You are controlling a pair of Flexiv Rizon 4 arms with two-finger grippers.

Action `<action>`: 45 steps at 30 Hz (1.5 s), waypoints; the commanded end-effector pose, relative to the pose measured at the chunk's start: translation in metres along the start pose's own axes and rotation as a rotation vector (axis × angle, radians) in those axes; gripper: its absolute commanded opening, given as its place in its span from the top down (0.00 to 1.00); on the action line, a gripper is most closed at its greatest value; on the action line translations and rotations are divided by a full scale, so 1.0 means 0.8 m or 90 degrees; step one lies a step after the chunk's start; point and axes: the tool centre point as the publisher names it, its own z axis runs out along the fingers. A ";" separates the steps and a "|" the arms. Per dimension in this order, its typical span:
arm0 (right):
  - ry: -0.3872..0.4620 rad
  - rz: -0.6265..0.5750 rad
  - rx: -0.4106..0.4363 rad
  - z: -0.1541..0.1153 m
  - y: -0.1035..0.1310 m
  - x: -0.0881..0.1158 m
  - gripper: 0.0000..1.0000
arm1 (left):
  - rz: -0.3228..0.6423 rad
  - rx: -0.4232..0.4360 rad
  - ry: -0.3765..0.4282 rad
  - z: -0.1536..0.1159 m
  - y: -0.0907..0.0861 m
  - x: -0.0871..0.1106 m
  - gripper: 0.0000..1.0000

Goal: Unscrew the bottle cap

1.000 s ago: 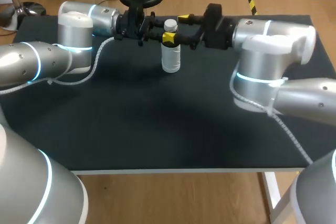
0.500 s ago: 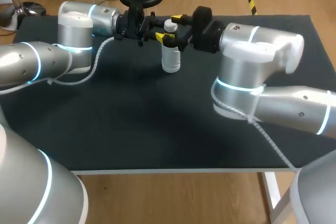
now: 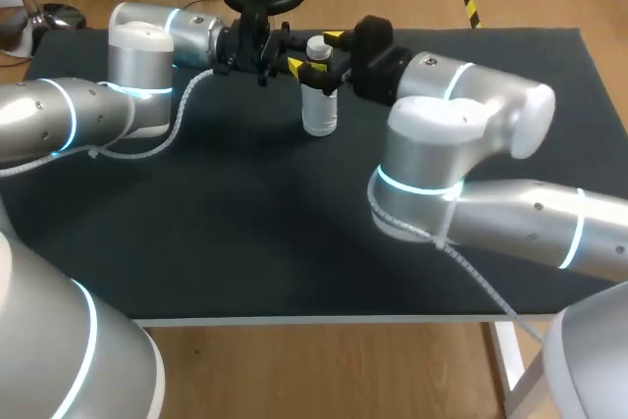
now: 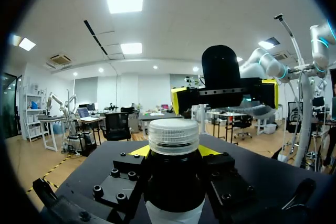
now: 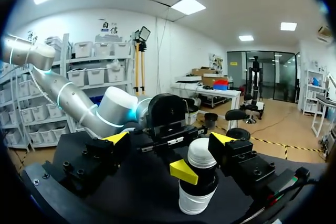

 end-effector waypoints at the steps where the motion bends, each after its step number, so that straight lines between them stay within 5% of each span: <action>1: -0.081 0.002 -0.007 0.007 -0.007 0.001 0.00 | 0.000 0.003 0.005 0.000 0.003 -0.004 1.00; 38: -0.125 0.024 -0.032 0.013 -0.008 -0.039 0.00 | 0.000 0.003 0.005 0.000 0.003 -0.004 1.00; 40: -0.125 0.024 -0.032 0.013 -0.008 -0.040 0.25 | 0.000 0.003 0.005 0.000 0.003 -0.004 1.00; 41: -0.124 0.024 -0.032 0.014 -0.008 -0.040 0.54 | 0.000 0.003 0.005 0.000 0.003 -0.004 1.00; 45: -0.123 0.024 -0.028 0.014 -0.010 -0.040 0.53 | 0.000 0.003 0.005 0.000 0.003 -0.004 1.00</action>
